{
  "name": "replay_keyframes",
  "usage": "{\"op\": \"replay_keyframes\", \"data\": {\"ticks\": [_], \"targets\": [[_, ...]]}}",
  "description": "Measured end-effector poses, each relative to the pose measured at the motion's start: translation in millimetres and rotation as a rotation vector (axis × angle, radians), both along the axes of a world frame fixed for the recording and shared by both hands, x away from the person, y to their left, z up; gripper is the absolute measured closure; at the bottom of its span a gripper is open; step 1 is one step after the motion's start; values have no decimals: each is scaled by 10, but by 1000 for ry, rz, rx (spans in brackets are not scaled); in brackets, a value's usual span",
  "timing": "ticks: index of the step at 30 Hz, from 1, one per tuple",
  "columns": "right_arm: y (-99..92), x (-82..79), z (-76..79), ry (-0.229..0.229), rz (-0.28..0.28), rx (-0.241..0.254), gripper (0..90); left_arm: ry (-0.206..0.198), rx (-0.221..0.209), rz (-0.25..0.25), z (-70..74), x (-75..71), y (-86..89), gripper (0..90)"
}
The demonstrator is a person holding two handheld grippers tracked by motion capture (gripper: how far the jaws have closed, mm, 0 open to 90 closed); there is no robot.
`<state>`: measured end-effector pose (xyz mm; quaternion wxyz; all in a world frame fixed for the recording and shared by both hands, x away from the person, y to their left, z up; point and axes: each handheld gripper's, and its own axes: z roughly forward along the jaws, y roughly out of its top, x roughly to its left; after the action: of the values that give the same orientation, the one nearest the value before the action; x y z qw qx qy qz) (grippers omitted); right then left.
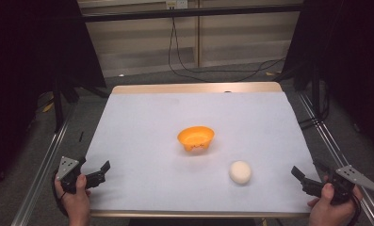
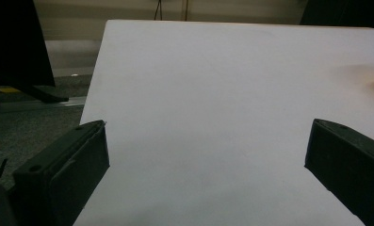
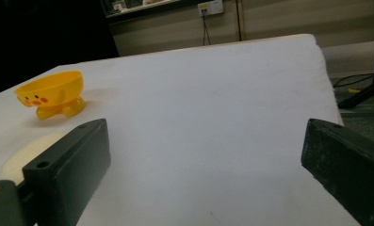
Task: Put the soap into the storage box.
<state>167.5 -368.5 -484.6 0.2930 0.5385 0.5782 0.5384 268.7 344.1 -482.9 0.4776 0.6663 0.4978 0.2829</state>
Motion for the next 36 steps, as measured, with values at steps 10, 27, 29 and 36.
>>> {"op": "replay_keyframes", "data": {"ticks": [10,27,29,36], "targets": [[56,112,183,176,37,-177,4,0,7,0,2,2,6,0],[316,521,456,594,300,-513,0,2,-3,-5,-1,2,-4,0],[365,550,454,616,314,-561,0,2,-2,-6,-1,3,-3,0],[548,663,467,660,406,-634,0,1,-1,-6,-1,4,-6,0]]}}
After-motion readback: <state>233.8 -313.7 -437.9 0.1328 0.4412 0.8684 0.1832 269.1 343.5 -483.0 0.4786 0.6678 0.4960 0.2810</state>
